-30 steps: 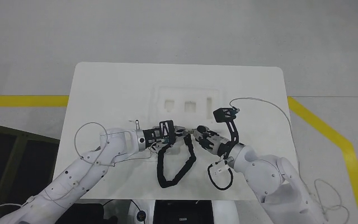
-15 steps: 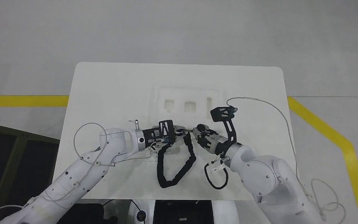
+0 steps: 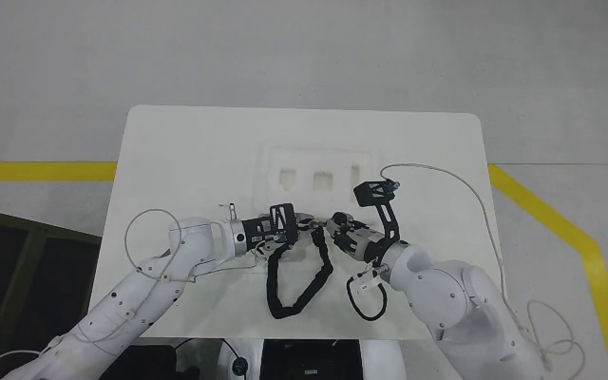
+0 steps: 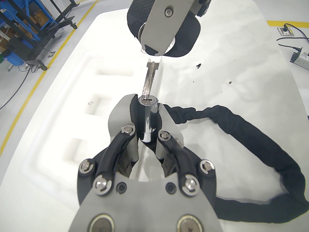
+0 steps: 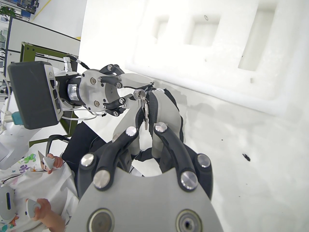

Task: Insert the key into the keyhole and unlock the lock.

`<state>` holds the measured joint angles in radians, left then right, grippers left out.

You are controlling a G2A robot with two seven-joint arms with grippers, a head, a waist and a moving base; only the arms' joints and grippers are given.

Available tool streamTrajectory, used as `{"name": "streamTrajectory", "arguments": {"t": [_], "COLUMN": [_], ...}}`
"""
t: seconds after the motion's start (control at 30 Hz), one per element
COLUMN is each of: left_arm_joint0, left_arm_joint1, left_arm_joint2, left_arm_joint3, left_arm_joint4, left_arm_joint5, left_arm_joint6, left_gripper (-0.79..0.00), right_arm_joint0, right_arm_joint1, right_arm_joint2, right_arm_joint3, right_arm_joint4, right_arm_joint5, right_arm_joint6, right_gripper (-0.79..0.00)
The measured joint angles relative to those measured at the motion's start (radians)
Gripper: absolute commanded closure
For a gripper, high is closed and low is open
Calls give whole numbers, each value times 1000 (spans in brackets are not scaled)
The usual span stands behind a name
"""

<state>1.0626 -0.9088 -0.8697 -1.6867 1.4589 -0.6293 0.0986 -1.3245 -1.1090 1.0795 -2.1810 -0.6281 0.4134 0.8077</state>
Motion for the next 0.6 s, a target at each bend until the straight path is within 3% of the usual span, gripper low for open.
{"name": "streamTrajectory", "arguments": {"t": [0.6], "left_arm_joint0": [18], "left_arm_joint1": [-12], "left_arm_joint2": [-25], "left_arm_joint3": [-3], "left_arm_joint4": [23], "left_arm_joint5": [-15], "left_arm_joint6": [-1], "left_gripper": [0], "right_arm_joint0": [24], "right_arm_joint1": [-6], "right_arm_joint2": [-11], "right_arm_joint3": [12], "right_arm_joint4": [-11], "right_arm_joint5": [3], "right_arm_joint6": [55], "right_gripper": [0]}}
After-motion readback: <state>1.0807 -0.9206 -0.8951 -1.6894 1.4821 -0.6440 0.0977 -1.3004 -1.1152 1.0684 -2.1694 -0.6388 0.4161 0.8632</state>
